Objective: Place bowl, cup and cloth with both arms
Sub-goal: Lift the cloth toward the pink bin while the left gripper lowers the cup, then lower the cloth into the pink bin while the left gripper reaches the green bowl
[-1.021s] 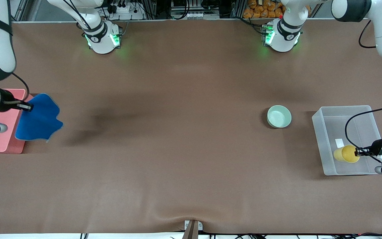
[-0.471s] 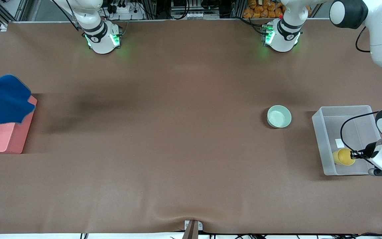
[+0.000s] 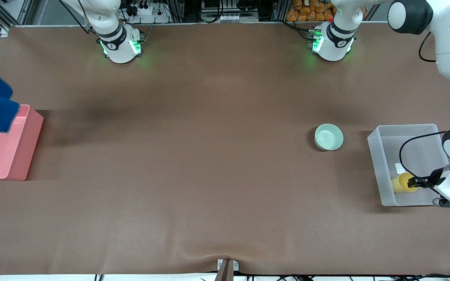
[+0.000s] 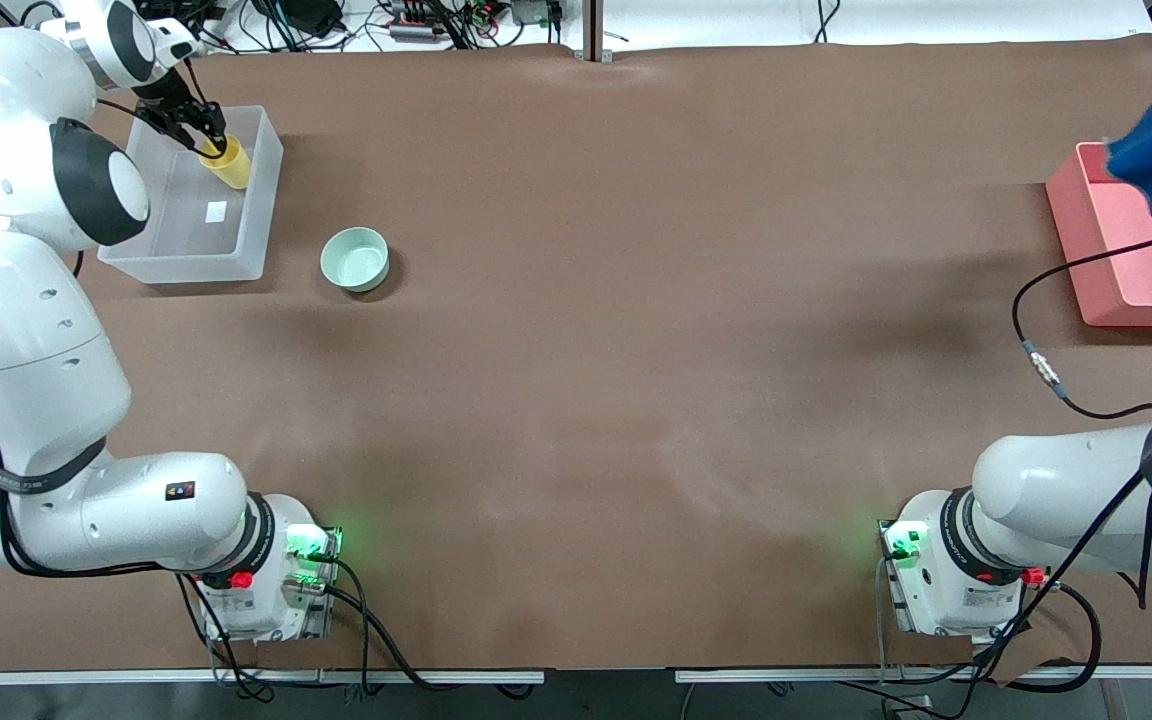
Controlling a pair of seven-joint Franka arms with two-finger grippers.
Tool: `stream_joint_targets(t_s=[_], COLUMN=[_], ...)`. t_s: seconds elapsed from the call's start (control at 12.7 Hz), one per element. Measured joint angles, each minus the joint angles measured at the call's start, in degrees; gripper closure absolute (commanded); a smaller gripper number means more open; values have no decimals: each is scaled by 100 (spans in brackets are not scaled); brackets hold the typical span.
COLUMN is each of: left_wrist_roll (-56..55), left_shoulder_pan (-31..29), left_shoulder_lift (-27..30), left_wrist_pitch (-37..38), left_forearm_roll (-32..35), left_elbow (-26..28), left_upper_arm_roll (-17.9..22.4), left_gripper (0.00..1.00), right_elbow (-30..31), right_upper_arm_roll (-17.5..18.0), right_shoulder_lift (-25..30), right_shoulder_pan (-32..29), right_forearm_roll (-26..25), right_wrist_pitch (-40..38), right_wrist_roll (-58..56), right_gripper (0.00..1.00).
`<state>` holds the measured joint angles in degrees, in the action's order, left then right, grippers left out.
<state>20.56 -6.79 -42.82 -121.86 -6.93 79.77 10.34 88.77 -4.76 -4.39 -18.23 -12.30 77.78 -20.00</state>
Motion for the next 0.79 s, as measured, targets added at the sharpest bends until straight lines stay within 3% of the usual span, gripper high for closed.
stream_joint_targets(t_s=[0.79], left_wrist_roll=[-524], left_shoulder_pan=[599], left_shoulder_lift=[1466], left_wrist_pitch=[1883], left_forearm_roll=[155], left_elbow=[106], left_upper_arm_roll=[-84], left_gripper=[0], right_elbow=[23], right_upper_arm_roll=[-15], right_shoulder_lift=[-1038], right_shoulder_pan=[-1186], right_forearm_roll=[-80], right_wrist_pitch=[1435], right_wrist_roll=[-1319], right_gripper=[100])
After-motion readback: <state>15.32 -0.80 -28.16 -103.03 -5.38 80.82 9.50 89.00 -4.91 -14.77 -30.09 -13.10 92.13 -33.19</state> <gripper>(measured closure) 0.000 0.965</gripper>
